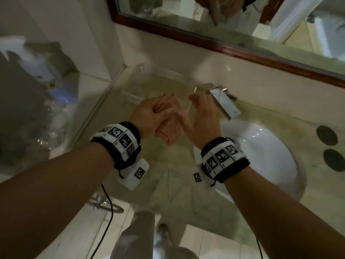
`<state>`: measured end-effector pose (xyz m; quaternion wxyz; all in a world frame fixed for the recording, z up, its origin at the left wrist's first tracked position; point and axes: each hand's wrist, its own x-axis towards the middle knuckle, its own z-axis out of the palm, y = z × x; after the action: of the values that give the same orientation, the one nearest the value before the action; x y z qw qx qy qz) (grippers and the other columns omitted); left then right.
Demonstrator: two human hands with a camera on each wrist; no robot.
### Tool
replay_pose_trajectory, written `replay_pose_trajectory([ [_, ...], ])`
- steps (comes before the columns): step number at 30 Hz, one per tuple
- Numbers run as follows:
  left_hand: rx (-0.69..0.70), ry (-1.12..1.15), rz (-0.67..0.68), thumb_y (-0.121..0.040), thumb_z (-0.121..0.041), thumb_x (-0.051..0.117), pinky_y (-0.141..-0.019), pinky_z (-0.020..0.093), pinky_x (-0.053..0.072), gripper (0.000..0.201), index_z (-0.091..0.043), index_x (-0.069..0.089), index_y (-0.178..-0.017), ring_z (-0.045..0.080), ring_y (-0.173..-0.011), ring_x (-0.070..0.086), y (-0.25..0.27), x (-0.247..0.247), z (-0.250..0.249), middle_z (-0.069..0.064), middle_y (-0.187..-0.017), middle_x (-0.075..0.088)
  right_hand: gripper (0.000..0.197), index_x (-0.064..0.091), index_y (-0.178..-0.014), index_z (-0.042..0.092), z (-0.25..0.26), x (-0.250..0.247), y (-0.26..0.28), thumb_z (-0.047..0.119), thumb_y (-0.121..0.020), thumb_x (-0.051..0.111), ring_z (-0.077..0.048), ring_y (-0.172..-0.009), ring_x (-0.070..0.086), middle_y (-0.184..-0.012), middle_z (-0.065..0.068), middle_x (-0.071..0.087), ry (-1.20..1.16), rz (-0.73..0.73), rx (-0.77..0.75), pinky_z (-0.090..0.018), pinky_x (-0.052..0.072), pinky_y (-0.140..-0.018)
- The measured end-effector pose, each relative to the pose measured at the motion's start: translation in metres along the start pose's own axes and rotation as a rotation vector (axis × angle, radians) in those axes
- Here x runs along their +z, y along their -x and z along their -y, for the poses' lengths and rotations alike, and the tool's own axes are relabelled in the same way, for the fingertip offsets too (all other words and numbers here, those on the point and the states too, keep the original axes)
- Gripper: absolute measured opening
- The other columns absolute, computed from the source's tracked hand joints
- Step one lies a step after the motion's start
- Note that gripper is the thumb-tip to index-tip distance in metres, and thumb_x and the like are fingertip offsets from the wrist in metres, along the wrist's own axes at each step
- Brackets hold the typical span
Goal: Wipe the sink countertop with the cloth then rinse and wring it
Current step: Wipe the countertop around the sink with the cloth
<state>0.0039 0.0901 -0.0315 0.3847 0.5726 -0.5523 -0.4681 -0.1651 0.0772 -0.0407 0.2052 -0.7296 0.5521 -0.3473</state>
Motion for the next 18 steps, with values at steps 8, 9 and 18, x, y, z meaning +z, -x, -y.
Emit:
replay_pose_trajectory([
  [8, -0.239, 0.172, -0.023, -0.094, -0.012, 0.060, -0.082, 0.029, 0.055, 0.017, -0.008, 0.065, -0.110, 0.012, -0.086, 0.069, 0.064, 0.015, 0.027, 0.007, -0.098, 0.070, 0.022, 0.062, -0.104, 0.019, 0.007, 0.020, 0.078, 0.034, -0.087, 0.064, -0.014, -0.081, 0.063, -0.091, 0.002, 0.067, -0.225, 0.249, 0.109, -0.036, 0.056, -0.072],
  [9, -0.266, 0.175, -0.012, -0.094, -0.013, 0.060, -0.089, 0.038, 0.055, 0.017, -0.006, 0.065, -0.109, 0.020, -0.093, 0.069, 0.069, 0.015, 0.033, 0.011, -0.102, 0.071, 0.022, 0.061, -0.104, 0.020, 0.007, 0.023, 0.085, 0.034, -0.088, 0.062, -0.015, -0.081, 0.064, -0.091, 0.002, 0.067, -0.215, 0.274, 0.115, -0.038, 0.056, -0.072],
  [18, -0.375, 0.033, -0.064, -0.099, -0.030, 0.051, -0.083, 0.040, 0.058, 0.031, -0.007, 0.070, -0.105, 0.029, -0.094, 0.068, 0.106, 0.001, 0.083, 0.013, -0.105, 0.070, 0.011, 0.060, -0.090, 0.015, 0.000, 0.057, 0.120, 0.025, -0.091, 0.055, -0.024, -0.071, 0.059, -0.077, -0.004, 0.064, -0.044, 0.288, 0.264, -0.037, 0.050, -0.063],
])
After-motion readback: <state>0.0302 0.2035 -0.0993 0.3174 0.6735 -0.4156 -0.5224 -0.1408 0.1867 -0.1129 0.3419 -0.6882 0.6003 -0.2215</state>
